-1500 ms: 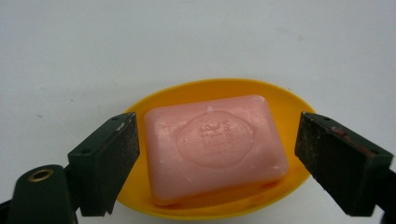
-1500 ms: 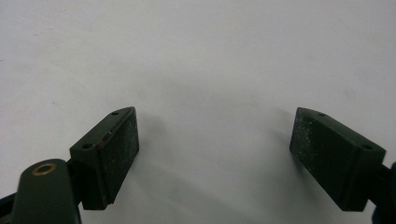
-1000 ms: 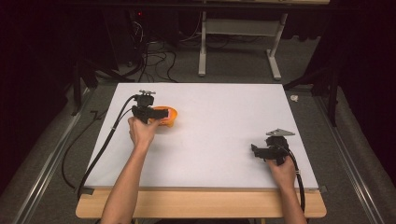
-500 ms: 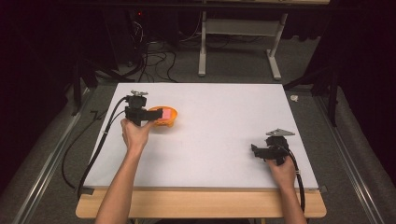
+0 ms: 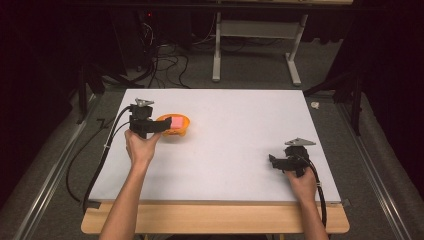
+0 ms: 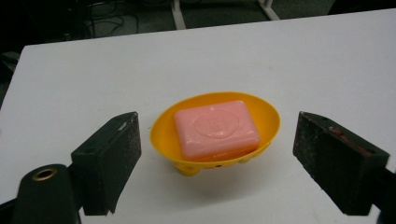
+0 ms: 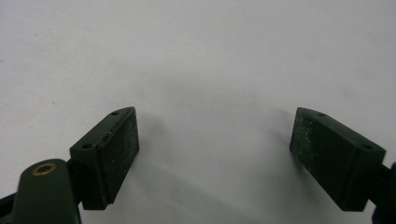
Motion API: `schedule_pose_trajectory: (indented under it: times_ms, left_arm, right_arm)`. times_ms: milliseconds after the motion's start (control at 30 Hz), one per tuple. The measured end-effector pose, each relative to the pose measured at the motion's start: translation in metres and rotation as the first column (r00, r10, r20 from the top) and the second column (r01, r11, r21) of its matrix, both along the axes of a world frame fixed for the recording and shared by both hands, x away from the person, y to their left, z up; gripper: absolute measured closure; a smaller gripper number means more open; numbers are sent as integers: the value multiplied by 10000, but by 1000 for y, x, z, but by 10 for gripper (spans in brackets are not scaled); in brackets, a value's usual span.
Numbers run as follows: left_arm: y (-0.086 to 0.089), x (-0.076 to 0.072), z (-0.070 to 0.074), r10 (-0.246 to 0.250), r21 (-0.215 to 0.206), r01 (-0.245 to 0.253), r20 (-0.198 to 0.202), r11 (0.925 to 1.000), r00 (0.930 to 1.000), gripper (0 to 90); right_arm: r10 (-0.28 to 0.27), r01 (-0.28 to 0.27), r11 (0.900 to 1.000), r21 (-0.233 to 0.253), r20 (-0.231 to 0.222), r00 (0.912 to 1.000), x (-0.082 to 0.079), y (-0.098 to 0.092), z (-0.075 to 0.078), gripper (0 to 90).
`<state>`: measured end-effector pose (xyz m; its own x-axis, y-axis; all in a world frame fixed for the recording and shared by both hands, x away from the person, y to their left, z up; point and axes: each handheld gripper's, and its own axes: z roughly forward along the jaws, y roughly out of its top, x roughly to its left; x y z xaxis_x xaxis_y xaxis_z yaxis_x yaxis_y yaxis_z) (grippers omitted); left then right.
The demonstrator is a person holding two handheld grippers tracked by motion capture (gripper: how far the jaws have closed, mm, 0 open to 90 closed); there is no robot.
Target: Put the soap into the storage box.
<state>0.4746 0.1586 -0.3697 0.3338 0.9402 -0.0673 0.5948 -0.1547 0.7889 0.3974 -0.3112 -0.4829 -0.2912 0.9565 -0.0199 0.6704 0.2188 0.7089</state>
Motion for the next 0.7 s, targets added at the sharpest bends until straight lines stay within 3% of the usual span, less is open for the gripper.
schedule_pose_trajectory:
  times_ms: [400,700]
  left_arm:
    - [8,-14,4,8,-38,-7,270,10000,9996,158]
    - [13,-24,2,-69,-35,70,225,10000,9997,158]
  right_arm:
    - [4,-4,10000,-12,-1,10000,0,0,0,162]
    - [0,0,10000,-3,1,10000,0,0,0,161]
